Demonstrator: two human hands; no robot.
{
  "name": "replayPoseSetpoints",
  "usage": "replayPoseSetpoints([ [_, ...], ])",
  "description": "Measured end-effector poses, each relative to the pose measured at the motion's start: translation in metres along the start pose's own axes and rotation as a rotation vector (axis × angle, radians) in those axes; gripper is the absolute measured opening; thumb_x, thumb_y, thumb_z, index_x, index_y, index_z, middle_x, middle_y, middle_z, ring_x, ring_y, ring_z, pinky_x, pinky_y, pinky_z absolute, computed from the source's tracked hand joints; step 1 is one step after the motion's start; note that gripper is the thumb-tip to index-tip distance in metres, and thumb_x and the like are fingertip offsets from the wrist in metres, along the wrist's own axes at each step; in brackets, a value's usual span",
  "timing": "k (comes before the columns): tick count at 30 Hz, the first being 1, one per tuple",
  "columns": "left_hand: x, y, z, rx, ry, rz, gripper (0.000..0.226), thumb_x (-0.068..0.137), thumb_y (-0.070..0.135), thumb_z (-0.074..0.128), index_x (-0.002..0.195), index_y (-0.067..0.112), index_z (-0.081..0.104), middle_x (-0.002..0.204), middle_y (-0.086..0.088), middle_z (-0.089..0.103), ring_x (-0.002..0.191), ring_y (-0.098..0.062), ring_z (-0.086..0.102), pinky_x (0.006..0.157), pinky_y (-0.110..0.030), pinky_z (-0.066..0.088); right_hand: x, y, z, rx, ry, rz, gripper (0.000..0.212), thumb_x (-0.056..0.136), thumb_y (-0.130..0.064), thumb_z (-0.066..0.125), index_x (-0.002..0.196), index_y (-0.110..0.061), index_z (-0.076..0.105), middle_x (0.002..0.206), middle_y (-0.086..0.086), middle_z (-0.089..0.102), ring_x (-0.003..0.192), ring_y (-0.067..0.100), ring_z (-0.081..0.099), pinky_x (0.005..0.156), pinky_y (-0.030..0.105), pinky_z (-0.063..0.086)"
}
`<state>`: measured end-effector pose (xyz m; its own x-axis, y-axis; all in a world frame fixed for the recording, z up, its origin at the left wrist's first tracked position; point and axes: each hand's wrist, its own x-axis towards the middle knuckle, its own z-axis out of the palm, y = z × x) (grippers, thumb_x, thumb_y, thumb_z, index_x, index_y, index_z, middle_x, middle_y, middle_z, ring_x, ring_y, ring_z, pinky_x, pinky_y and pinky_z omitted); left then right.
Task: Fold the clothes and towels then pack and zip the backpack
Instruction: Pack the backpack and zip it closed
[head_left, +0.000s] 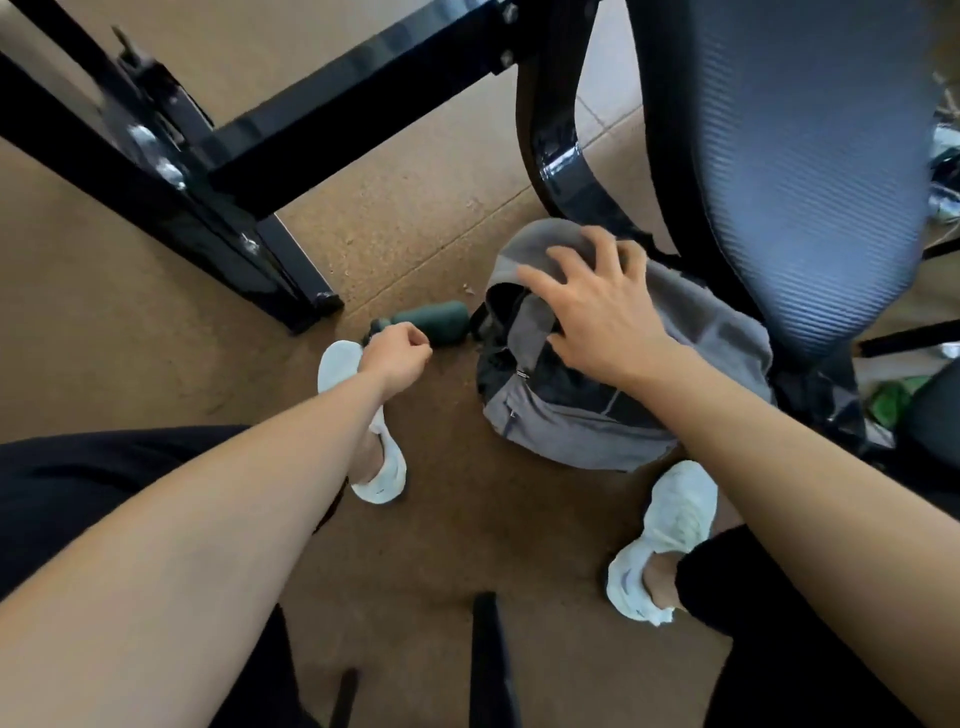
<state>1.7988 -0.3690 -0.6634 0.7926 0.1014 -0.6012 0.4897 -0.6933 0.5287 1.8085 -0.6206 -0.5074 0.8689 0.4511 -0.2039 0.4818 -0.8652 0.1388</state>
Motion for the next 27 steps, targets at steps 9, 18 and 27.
replayPoseSetpoints([
  [9, 0.113, -0.027, 0.045, 0.696, -0.019, 0.150, 0.082, 0.090, 0.035, 0.074, 0.156, 0.017, 0.030, 0.153, -0.016, 0.041, 0.138, -0.039, 0.041, 0.109, -0.052, 0.041, 0.015, -0.005, 0.017, -0.024, 0.047, 0.123, 0.047, 0.084, -0.022, 0.046, 0.130, -0.020, 0.056, 0.126, 0.011, 0.062, 0.141, 0.042, 0.033, 0.106, 0.053, 0.022],
  [18, 0.143, -0.051, 0.049, 0.808, 0.002, 0.051, 0.086, 0.092, 0.020, 0.071, 0.160, 0.017, 0.018, 0.151, -0.015, 0.041, 0.136, -0.039, 0.045, 0.108, -0.056, 0.038, 0.004, -0.005, 0.014, 0.020, 0.113, 0.121, 0.034, 0.089, -0.023, 0.060, 0.123, -0.020, 0.061, 0.112, 0.004, 0.063, 0.129, 0.035, 0.044, 0.095, 0.048, 0.031],
  [27, 0.120, -0.022, 0.038, 0.608, 0.066, 0.064, 0.073, 0.080, 0.049, 0.080, 0.134, 0.013, 0.047, 0.131, -0.015, 0.045, 0.114, -0.039, 0.061, 0.094, -0.048, 0.049, 0.007, -0.008, 0.006, 0.179, 0.146, 0.144, 0.083, 0.082, -0.016, 0.072, 0.155, -0.016, 0.033, 0.139, 0.018, 0.042, 0.100, 0.034, 0.050, 0.079, 0.046, 0.044],
])
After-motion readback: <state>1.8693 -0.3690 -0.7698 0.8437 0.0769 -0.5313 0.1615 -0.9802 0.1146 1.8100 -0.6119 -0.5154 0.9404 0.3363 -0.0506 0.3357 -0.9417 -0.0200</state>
